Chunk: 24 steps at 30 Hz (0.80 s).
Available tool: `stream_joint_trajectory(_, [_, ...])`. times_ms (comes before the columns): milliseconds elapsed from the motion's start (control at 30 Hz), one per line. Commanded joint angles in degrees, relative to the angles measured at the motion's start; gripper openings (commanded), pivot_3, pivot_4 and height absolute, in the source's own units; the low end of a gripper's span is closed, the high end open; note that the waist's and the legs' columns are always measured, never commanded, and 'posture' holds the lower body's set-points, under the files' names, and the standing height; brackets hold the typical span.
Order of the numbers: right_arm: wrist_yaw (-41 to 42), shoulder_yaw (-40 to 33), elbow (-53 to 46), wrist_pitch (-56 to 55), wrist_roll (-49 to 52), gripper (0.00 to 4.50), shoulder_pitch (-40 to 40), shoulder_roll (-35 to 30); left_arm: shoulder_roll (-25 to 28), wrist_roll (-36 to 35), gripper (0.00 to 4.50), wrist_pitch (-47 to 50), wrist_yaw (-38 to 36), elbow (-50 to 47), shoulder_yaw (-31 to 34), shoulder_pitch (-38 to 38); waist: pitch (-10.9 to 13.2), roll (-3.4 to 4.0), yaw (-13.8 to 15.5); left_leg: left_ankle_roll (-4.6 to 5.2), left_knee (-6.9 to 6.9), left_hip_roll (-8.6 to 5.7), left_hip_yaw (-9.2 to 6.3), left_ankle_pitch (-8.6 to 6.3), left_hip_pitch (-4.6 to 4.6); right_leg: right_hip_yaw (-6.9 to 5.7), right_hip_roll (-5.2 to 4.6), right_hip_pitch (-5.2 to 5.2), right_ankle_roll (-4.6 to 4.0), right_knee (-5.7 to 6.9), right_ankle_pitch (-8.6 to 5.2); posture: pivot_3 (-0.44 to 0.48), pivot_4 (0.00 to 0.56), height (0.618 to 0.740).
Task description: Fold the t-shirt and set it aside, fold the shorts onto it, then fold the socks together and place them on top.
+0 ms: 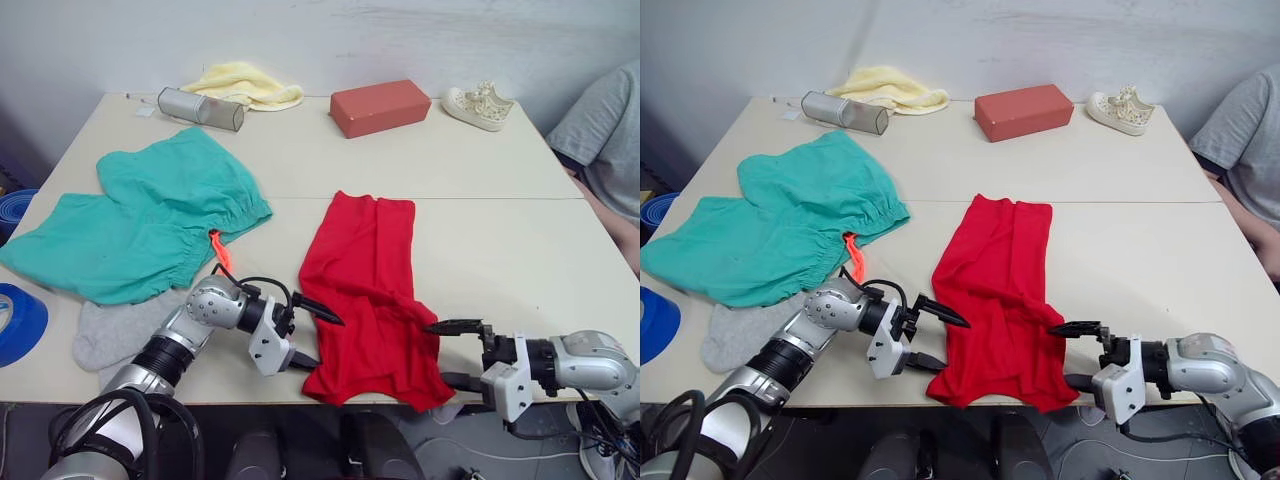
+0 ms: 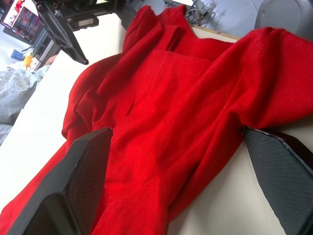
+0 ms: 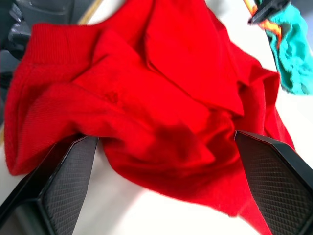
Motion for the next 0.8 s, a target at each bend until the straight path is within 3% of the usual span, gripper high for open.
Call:
stream_joint_trajectory(33, [1.25, 1.7, -0.01, 0.71, -1.51, 4.5, 2.68, -1.86, 1.04, 1.39, 4.47, 0.84, -2.2, -0.85, -2.89, 1.63, 0.0, 0.0, 0.02, 0.0, 0.0, 0.0, -0.01, -0.01, 0.0, 0.0, 0.0, 0.0, -0.01, 0.0, -0.01, 0.0, 0.15, 0.74])
stream_joint_trajectory(233, [0.0, -0.35, 1.04, -2.0, -2.36, 4.5, 4.59, -4.81, 2.11, 0.61, 4.47, 3.07, -1.93, -1.52, -2.11, 1.94, 0.03, 0.06, 0.09, 0.02, -0.02, -0.01, -0.01, -0.1, -0.03, -0.01, -0.02, 0.0, -0.07, -0.04, -0.12, 0.0, 0.15, 0.74])
stream_joint_trajectory(567, [-2.77, 3.63, -1.45, 1.25, -8.58, 4.5, -0.98, 3.11, 1.45, 0.86, 4.47, 3.54, -1.8, -0.58, -2.38, 1.47, -0.02, -0.03, -0.39, 0.03, 0.01, 0.01, -0.02, 0.05, 0.03, 0.02, -0.02, 0.05, -0.35, -0.01, -0.26, 0.0, 0.15, 0.74])
stream_joint_trajectory(600, [-2.6, 3.88, -1.51, 1.45, -8.55, 4.32, -1.4, 3.45, 1.45, 0.64, 4.49, 3.72, -2.27, -0.78, -2.66, 1.49, -0.02, -0.03, -0.41, 0.01, 0.01, 0.01, -0.03, 0.07, 0.04, 0.02, -0.02, 0.05, -0.36, -0.01, -0.25, 0.0, 0.15, 0.74])
stream_joint_trajectory(700, [-1.83, 4.94, -1.98, 1.54, -7.33, 3.62, -1.77, 3.17, 1.72, -0.09, 3.87, 4.61, -3.77, -1.43, -3.42, 1.87, -0.01, -0.01, -0.32, 0.02, -0.01, 0.01, -0.03, 0.08, 0.03, 0.02, -0.02, 0.05, -0.37, 0.0, -0.25, 0.0, 0.15, 0.74])
stream_joint_trajectory(800, [-0.99, 5.88, -3.14, 2.01, -5.25, 2.5, -0.99, 2.02, 2.37, -0.62, 2.85, 6.04, -5.4, -1.96, -3.87, 2.34, 0.01, 0.03, -0.18, 0.0, -0.05, 0.0, -0.03, 0.05, 0.0, 0.01, -0.03, 0.0, -0.36, -0.01, -0.25, 0.0, 0.15, 0.74])
